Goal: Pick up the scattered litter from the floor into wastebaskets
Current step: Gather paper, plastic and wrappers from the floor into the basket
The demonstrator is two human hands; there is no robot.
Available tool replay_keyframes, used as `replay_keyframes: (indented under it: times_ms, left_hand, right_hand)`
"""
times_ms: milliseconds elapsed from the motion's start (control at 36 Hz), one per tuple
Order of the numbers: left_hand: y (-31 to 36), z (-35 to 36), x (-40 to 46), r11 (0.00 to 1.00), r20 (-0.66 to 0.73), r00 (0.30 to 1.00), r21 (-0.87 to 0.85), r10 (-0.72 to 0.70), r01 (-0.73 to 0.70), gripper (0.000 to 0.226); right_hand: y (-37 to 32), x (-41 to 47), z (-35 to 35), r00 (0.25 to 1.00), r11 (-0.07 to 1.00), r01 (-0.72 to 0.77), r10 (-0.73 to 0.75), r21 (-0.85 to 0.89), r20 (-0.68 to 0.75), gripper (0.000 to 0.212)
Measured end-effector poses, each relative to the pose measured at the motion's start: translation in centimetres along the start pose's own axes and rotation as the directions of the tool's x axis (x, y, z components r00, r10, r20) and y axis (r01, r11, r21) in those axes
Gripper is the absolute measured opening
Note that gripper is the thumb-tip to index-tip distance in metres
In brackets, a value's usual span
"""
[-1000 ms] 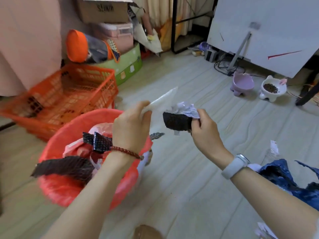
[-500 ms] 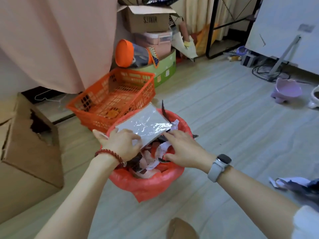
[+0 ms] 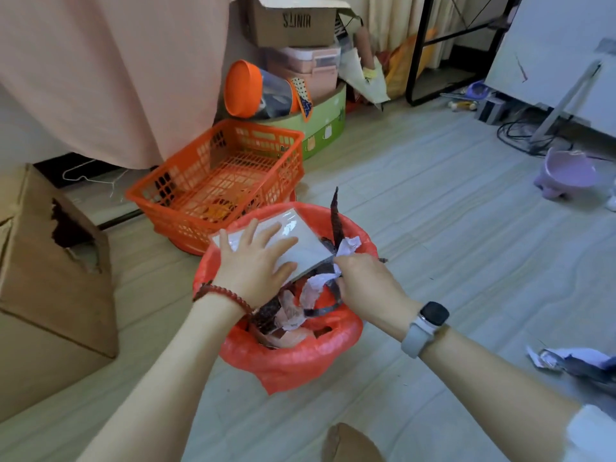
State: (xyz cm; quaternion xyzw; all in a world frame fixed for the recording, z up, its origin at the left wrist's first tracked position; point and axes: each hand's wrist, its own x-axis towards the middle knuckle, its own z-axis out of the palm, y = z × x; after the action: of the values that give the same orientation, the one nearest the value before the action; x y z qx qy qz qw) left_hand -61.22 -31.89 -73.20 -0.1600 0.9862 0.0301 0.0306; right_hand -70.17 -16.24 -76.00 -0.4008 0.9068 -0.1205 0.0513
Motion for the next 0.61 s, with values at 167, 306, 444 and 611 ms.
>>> replay_keyframes:
  times_ms: [167,306,444,611]
  left_hand:
    - [-0.3,2.9,1.3,0.999,0.103,0.994,0.025,-0.027,0.024,0.055]
    - [-0.3,4.2,1.4,0.998,0.218,0.976,0.067,0.0,-0.015,0.062]
    - [0.2,4.6,1.5,1.0,0.273,0.962,0.019,-0.022,0.018,0.073]
    - [0.7,6.5,1.4,0.993,0.355,0.935,0.112,0.001,-0.043,0.095]
  right_hand:
    - [0.0,1.0,0.9,0.935,0.97,0.153,-0.203,0.187,0.29,0.007]
    - [1.3,0.7,-0.6,0.966,0.967,0.231,-0.241,-0.109,-0.093,0.024]
    - [2.2,1.7,-1.4,0.966,0.973,0.004,-0.064,-0.23,-0.251,0.043]
    - [0.7,2.1,-0.2,0.998,0.989,0.06,-0.062,-0.138,-0.009,0.054]
